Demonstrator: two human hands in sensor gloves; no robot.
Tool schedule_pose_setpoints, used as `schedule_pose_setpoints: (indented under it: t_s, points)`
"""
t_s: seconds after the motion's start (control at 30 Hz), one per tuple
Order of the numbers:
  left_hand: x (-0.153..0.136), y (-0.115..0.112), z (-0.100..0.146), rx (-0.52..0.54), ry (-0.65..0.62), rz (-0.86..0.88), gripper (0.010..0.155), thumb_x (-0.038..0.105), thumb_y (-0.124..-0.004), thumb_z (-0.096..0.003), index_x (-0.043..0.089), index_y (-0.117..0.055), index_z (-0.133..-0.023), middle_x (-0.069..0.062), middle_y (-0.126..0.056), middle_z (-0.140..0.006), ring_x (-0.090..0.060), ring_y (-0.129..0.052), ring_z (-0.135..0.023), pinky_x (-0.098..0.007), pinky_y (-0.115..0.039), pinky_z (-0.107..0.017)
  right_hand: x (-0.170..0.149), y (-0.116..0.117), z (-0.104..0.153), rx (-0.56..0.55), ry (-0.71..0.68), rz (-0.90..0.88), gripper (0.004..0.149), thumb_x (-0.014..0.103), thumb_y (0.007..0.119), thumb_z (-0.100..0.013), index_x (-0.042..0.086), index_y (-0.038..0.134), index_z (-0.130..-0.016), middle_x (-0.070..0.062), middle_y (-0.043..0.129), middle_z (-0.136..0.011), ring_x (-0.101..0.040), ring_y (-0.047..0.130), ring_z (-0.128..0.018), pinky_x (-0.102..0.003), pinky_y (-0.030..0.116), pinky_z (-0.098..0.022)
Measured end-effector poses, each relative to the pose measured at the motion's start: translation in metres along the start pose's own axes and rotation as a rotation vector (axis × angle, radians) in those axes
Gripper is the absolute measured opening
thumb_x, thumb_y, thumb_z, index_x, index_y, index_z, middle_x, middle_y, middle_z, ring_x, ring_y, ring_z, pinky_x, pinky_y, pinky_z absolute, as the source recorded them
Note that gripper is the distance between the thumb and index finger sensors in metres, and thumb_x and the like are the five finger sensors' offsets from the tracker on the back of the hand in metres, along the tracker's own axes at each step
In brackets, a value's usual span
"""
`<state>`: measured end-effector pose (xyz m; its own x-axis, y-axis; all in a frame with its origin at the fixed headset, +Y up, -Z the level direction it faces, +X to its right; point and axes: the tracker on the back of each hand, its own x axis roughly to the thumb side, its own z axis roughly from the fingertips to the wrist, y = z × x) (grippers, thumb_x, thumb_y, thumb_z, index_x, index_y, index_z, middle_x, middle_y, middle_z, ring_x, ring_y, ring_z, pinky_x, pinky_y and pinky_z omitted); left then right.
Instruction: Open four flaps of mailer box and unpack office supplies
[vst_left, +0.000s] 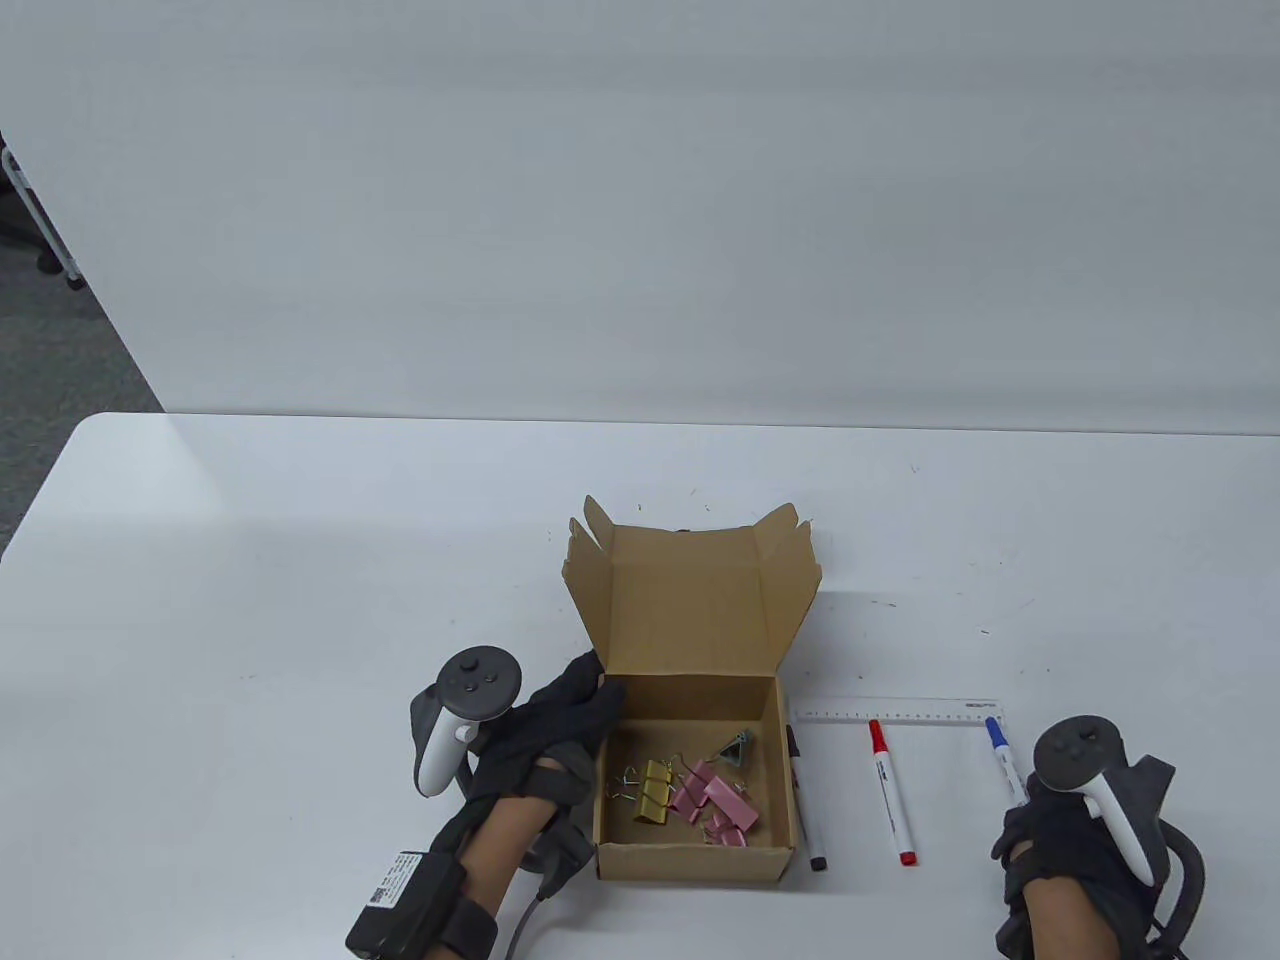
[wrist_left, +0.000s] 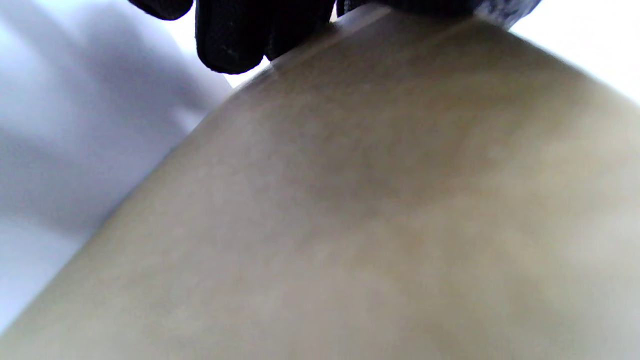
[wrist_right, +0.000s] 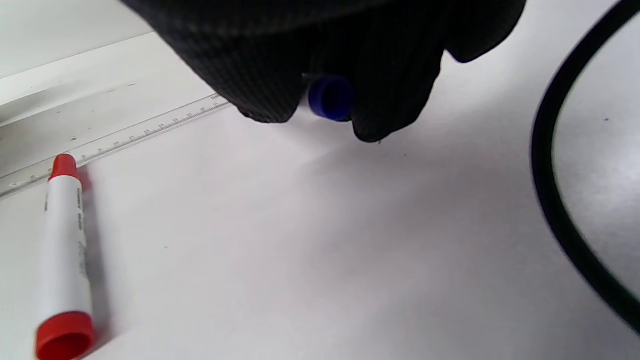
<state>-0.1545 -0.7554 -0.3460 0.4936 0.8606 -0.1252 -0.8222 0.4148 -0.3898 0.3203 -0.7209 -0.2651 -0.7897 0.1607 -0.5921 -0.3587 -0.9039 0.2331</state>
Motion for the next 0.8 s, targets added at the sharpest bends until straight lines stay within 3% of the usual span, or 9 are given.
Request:
schedule_pose_setpoints:
  t_s: [0.3,0.8]
  points:
    - [0.0,0.0,0.0,-0.001,0.0,0.0,0.065,0.059,-0.067,-0.065,0.029,-0.045,-0.118,-0.017,-0.06,-0.121,-0.052,-0.067,-0.104,-0.071,-0.047,-0.076,0.001,0.012,-0.008,0.055,0.056,0.07,0.051,0.029,0.087,-0.06,0.013,0.067,-0.104,-0.011,0.08,-0.092,-0.034,0.092,-0.07,-0.061,0.06,-0.068]
    - [0.0,0.0,0.0,0.0,0.0,0.0,0.065,0.059,-0.066,-0.065,0.029,-0.045,-0.118,-0.017,-0.059,-0.121,-0.052,-0.067,-0.104,-0.071,-0.047,-0.076,0.018,0.025,-0.006,0.04,0.087,0.232,0.055,0.032,0.087,-0.06,0.011,0.064,-0.105,-0.01,0.081,-0.091,-0.033,0.092,-0.069,-0.06,0.061,-0.067]
